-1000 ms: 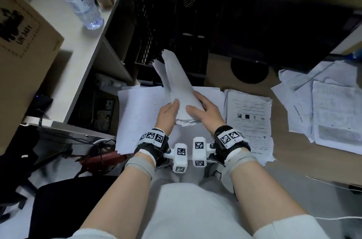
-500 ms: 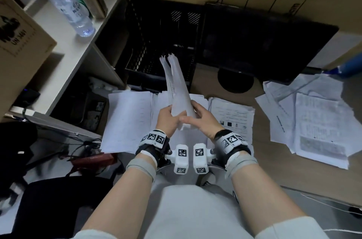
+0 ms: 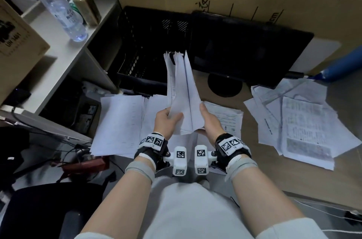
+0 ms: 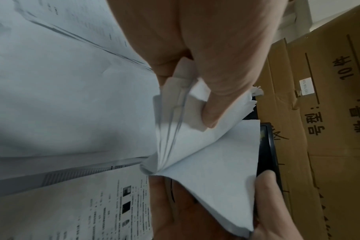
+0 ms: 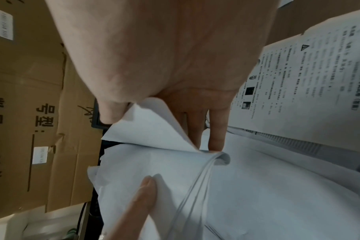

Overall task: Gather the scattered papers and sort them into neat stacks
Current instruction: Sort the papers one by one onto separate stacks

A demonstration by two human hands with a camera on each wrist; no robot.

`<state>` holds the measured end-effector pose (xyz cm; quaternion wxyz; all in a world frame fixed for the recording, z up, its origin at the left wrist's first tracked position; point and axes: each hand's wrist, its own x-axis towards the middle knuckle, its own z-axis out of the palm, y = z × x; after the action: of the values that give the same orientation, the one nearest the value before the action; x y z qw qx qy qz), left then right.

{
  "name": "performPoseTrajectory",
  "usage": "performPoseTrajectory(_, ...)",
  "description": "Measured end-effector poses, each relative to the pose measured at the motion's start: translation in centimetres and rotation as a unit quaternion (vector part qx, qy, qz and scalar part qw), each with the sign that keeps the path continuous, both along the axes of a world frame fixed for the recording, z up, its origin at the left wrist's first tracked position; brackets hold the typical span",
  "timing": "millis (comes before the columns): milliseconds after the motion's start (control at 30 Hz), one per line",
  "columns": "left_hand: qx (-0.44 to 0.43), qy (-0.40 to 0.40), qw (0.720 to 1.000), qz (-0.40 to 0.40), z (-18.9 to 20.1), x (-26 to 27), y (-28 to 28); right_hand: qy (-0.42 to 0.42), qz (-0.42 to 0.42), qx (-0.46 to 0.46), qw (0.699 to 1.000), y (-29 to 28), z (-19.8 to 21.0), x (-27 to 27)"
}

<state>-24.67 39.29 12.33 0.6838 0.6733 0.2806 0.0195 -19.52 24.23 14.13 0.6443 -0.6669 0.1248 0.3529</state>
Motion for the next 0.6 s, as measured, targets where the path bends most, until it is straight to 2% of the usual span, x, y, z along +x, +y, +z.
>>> performPoseTrajectory(200, -0.037, -0.036, 0.998, -0.035, 0.9, 1.2, 0.7, -0.024, -0.026, -0.006, 0.999, 0.5, 1.8, -0.2)
performPoseTrajectory(367, -0.059, -0.046, 0.996, -0.057, 1.2, 1.2, 1.3, 0.003, -0.125, 0.023, 0.992, 1.2, 1.3, -0.7)
performPoseTrajectory(433, -0.06, -0.047, 0.995, -0.064, 1.0, 1.1, 1.5, -0.024, -0.097, 0.02, 0.995, 1.6, 1.4, -1.1)
performPoseTrajectory(500, -0.062, -0.046, 0.995, -0.069, 0.8, 0.8, 1.6, -0.07, -0.044, -0.015, 0.996, 2.2, 1.4, -1.6)
performPoseTrajectory(600, -0.061, -0.04, 0.994, -0.08, 1.3, 0.2, 1.6, -0.148, -0.02, -0.076, 0.986, 2.8, 0.8, -2.1)
